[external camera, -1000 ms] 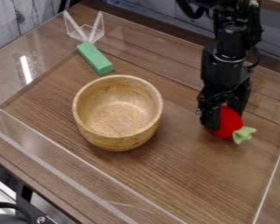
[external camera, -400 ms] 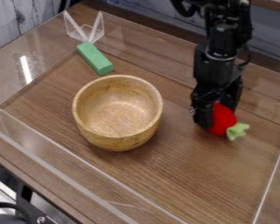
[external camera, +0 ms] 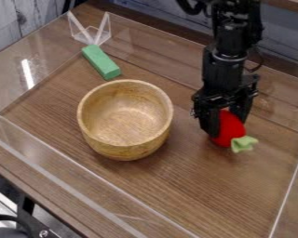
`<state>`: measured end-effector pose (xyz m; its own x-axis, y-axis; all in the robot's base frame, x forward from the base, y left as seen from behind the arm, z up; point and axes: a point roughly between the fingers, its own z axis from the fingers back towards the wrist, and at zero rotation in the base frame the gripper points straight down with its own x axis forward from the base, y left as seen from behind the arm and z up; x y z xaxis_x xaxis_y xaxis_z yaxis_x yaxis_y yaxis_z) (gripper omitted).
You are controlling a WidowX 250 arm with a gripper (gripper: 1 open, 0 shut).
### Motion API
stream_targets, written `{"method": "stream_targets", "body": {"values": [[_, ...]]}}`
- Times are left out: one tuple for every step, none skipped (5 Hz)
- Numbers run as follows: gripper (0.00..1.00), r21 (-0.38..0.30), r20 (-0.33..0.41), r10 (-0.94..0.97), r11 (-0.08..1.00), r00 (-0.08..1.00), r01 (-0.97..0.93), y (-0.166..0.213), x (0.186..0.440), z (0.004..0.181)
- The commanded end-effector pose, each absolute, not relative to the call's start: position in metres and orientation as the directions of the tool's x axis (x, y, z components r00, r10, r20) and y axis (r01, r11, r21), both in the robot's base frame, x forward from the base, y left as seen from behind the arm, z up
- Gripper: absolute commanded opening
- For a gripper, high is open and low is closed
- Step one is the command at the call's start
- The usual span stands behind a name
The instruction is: Move the red object to the left side of the table
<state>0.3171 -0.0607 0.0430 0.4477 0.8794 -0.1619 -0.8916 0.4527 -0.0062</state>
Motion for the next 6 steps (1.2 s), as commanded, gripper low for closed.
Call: {"method": "stream_targets", "body": {"values": [[1.00, -0.091, -0.145, 0.873, 0.456, 0.465, -0.885, -0.059, 0.332, 0.074], [1.00, -0.093, -0.147, 0.862, 0.477, 0.486, -0.874, -0.065, 0.334, 0.071], [1.00, -0.092, -0.146, 0.850, 0.498, 0.507, -0.862, -0.071, 0.335, 0.068], [1.00, -0.086, -0.147, 0.839, 0.517, 0.524, -0.852, -0.075, 0.335, 0.064], [1.00, -0.081, -0.147, 0.853, 0.494, 0.501, -0.866, -0.069, 0.329, 0.040], [1.00, -0.087, -0.145, 0.857, 0.487, 0.495, -0.869, -0.063, 0.325, 0.032]]}}
